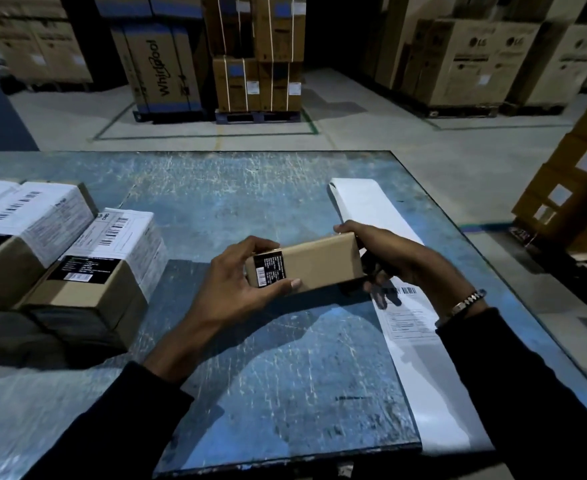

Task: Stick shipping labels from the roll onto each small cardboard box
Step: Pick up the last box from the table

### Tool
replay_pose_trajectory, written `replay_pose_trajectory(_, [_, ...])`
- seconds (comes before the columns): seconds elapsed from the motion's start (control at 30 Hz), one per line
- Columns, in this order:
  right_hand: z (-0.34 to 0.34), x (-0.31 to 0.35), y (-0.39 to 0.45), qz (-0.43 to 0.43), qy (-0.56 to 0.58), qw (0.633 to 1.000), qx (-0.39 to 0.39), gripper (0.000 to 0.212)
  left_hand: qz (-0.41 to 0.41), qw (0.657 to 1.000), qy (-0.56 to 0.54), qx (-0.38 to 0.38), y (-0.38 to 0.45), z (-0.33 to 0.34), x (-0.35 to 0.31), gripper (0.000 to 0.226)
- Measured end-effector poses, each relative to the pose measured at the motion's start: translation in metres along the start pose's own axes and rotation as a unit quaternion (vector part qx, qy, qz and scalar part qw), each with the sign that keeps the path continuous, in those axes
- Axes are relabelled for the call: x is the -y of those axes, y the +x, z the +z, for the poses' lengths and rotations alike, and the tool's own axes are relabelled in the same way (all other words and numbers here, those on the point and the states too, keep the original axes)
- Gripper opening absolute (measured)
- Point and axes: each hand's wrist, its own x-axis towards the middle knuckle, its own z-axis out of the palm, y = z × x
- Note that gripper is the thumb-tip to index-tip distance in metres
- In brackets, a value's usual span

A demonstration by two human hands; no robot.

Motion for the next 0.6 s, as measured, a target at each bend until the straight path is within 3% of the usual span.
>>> replay_pose_trajectory(0.23, [-0.001,0.002,-0.001,-0.04,-0.11,0.992,-0.039,0.056,0.114,0.989,0.093,0.018,0.006,-0.007,0.008,0.078])
replay_pose_trajectory(0.33, [-0.003,0.003,-0.002,-0.067,-0.122,0.988,-0.063,0.059,0.147,0.979,0.125,0.061,0.007,-0.009,0.007,0.081])
replay_pose_trajectory(0.47, [-0.003,-0.002,-0.001,-0.128,-0.16,0.976,-0.078,0.053,0.138,0.979,0.126,0.085,0.009,-0.011,0.011,0.076])
replay_pose_trajectory(0.6, [-0.006,-0.009,0.002,-0.179,-0.166,0.969,-0.031,0.044,0.103,0.977,0.144,0.116,0.007,-0.017,0.014,0.07])
